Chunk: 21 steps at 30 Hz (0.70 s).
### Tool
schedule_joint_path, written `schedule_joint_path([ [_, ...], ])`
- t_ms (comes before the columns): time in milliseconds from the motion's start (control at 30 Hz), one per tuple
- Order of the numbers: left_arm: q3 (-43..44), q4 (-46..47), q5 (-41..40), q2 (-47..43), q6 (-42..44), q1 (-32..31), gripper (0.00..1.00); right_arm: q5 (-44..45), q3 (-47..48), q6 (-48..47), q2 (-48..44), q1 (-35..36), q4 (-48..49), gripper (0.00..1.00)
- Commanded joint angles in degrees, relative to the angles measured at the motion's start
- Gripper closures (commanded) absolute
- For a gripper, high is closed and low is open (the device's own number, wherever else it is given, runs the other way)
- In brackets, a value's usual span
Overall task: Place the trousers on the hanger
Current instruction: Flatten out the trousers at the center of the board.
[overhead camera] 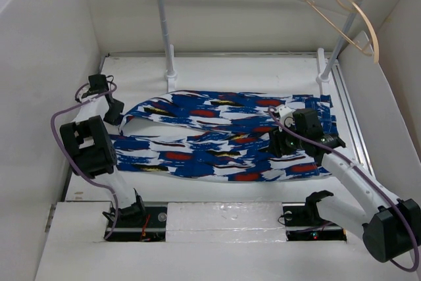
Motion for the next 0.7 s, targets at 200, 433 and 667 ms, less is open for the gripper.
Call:
schedule_joint_path([
  [200, 7.0, -3.9, -0.2, 9.2, 6.0, 0.2, 0.34, 4.7, 3.6, 0.7, -0.2, -3.3, 2.0, 0.27],
  [433, 12.0, -3.2, -6.6, 4.7, 7.5, -0.5, 1.00, 1.4, 6.7, 3.4, 3.6, -18.3, 7.3, 0.20],
  [667, 16.5, -2.9, -15.4, -1.1, 9.5, -3.1, 0.75, 3.0, 5.9, 6.8, 5.2, -31.4, 12.7, 0.17],
])
